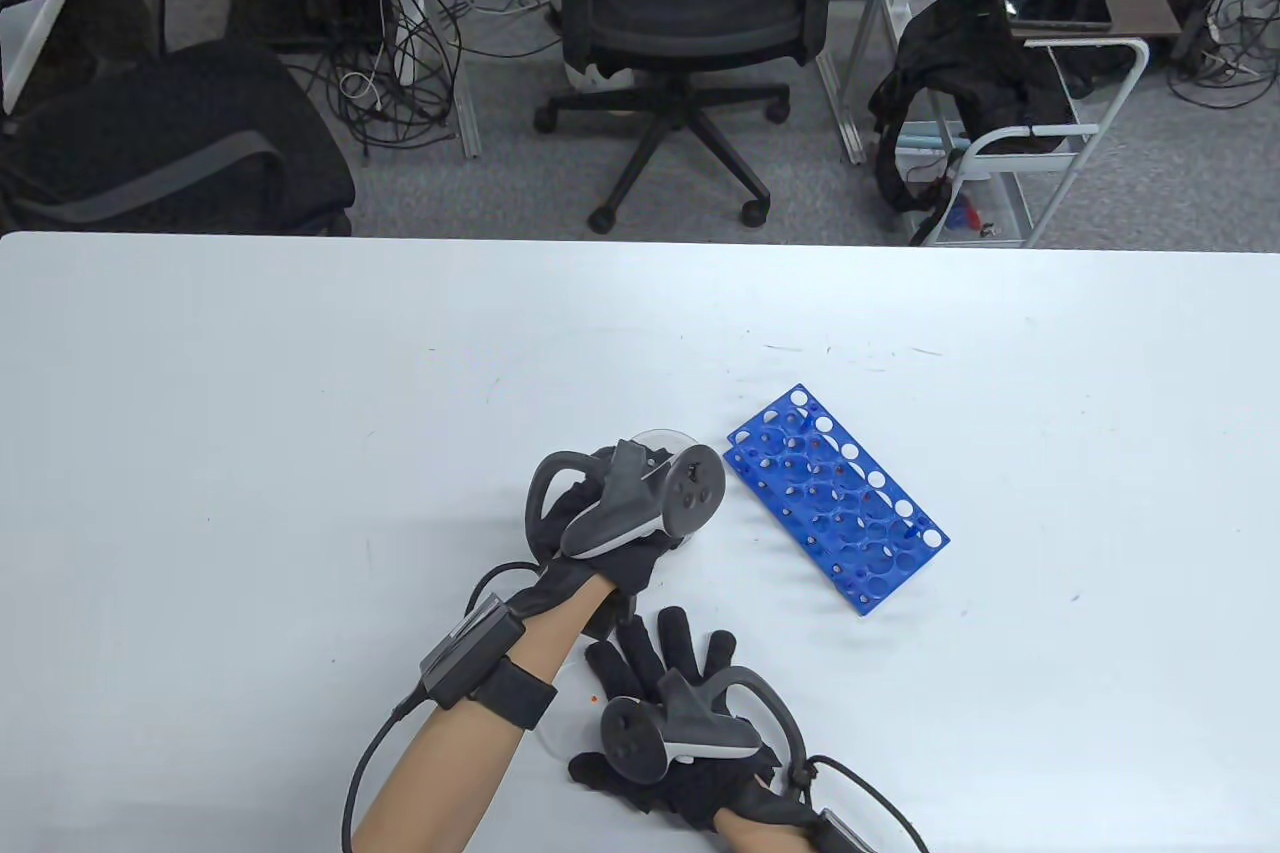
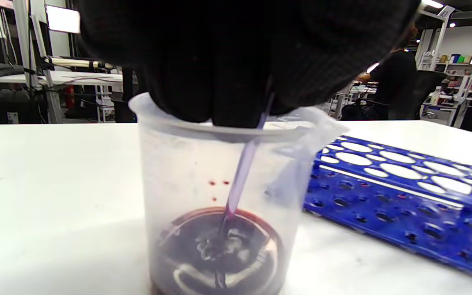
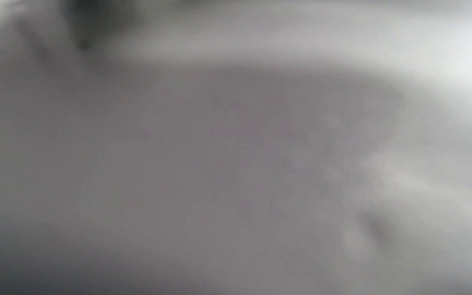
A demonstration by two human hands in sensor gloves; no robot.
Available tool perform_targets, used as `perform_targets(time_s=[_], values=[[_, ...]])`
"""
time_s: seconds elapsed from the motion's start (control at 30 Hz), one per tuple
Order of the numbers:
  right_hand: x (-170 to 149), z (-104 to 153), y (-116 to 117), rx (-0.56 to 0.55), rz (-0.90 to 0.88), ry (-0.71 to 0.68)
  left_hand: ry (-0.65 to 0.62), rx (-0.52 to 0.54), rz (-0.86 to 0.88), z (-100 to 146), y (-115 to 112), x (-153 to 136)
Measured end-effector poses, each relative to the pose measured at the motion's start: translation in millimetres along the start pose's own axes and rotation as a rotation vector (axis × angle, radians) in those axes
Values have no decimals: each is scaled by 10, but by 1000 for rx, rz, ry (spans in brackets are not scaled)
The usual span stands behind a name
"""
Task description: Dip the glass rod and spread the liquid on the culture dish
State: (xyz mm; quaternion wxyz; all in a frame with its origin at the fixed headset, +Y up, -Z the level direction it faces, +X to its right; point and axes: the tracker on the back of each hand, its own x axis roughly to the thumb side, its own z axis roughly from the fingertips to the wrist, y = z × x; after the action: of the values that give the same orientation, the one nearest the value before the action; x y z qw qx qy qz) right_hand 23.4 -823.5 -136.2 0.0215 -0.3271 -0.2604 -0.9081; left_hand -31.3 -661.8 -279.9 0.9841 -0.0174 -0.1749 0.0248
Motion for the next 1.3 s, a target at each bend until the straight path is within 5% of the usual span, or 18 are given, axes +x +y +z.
perform_targets(time_s=[0.3, 0.63, 1.03, 1.3], values=[[-5, -5, 3, 0, -1, 0, -4, -60, -9, -11, 33, -18], [-8, -11, 8, 0, -2, -1, -4, 58, 70, 151, 326, -111], [-10, -11, 13, 1, -3, -1, -58, 280, 139, 851, 968, -342], [-11, -11, 13, 1, -3, -2, -97, 262, 143, 1330, 953, -418]])
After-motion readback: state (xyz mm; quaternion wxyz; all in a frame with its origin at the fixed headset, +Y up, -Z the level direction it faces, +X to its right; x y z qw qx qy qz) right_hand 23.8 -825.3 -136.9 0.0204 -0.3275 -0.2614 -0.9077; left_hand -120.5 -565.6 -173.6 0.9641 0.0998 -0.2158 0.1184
